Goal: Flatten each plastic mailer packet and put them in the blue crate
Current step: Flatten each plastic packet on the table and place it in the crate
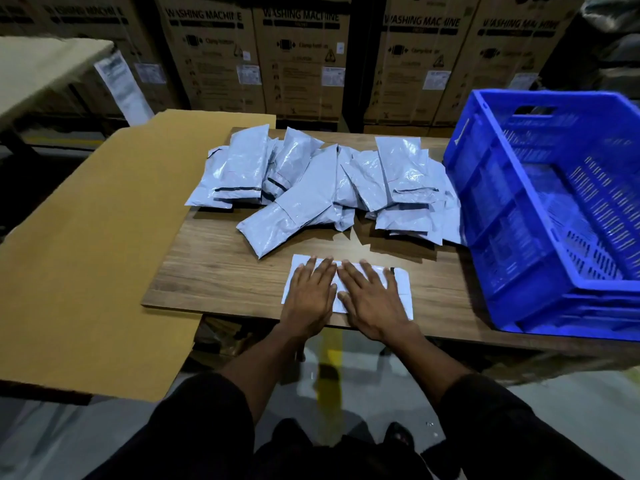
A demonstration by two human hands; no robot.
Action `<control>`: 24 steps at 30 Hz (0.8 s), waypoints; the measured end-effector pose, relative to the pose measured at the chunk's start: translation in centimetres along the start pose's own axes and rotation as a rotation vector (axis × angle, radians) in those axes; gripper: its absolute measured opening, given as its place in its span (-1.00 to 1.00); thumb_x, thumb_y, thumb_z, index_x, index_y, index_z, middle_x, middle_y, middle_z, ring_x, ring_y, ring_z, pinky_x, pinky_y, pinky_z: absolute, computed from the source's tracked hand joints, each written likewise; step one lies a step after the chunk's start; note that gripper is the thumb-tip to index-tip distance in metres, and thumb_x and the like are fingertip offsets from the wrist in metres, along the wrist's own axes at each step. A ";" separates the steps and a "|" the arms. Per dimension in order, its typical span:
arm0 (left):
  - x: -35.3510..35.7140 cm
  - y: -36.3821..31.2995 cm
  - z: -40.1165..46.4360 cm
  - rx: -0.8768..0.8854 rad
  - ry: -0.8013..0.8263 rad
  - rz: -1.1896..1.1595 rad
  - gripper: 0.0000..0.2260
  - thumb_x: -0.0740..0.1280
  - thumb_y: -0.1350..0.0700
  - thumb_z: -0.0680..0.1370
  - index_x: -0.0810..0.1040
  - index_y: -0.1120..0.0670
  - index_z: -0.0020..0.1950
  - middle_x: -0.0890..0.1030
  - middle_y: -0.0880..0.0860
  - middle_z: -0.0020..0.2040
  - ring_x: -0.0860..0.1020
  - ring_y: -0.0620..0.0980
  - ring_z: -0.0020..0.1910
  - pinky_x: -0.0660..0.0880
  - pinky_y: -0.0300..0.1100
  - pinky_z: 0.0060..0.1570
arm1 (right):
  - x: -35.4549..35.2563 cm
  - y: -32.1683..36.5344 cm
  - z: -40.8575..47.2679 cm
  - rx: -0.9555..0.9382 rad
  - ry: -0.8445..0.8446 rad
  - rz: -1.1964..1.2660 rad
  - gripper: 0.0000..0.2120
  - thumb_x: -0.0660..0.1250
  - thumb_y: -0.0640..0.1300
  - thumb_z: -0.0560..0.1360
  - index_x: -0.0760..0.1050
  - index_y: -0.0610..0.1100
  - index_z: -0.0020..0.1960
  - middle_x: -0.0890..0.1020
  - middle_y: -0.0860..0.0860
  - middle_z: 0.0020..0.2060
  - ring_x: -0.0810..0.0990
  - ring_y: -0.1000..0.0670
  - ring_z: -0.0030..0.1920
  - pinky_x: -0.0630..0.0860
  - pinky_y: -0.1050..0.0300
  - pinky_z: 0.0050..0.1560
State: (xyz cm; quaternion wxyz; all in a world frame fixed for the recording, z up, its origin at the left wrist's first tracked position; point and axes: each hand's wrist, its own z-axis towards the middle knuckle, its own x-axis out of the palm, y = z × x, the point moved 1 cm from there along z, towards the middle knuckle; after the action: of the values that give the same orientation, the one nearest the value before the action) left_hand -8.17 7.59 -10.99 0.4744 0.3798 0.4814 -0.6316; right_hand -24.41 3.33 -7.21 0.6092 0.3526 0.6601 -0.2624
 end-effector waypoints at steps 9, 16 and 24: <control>-0.7 1.4 -0.7 -0.061 0.083 0.072 -0.47 0.11 -0.20 0.63 0.29 -0.09 0.59 0.32 0.07 0.56 0.20 0.34 0.52 0.24 0.23 0.40 | 0.5 -4.2 -2.2 0.004 0.000 0.026 -0.27 -0.14 0.44 0.54 -0.06 0.13 0.62 -0.03 0.00 0.62 -0.10 -0.11 0.60 -0.12 -0.13 0.56; -0.9 1.8 -0.2 -0.078 0.199 0.085 -0.43 -0.05 -0.26 0.63 0.11 -0.15 0.63 0.13 -0.01 0.64 0.05 0.32 0.57 0.10 0.30 0.47 | -1.2 -4.9 -3.6 -0.253 -0.156 -0.069 -0.45 0.13 0.24 0.59 0.38 -0.08 0.43 0.29 -0.12 0.52 0.16 -0.21 0.55 0.19 -0.25 0.47; -2.2 1.9 0.0 -0.060 0.260 -0.006 -0.19 -0.11 -0.47 0.51 -0.07 -0.08 0.66 -0.18 -0.03 0.66 -0.23 0.20 0.61 -0.21 0.27 0.49 | -0.5 -4.1 -3.1 -0.337 -0.333 -0.022 -0.78 0.17 -0.02 0.63 0.54 -0.10 -0.01 0.56 -0.09 0.27 0.44 -0.23 0.37 0.39 -0.22 0.33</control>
State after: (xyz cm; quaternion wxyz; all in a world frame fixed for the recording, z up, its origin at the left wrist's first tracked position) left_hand -5.79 7.92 -9.37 0.4170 0.4427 0.5589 -0.5637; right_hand -29.56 3.15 -6.66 0.7570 0.1906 0.5889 -0.2094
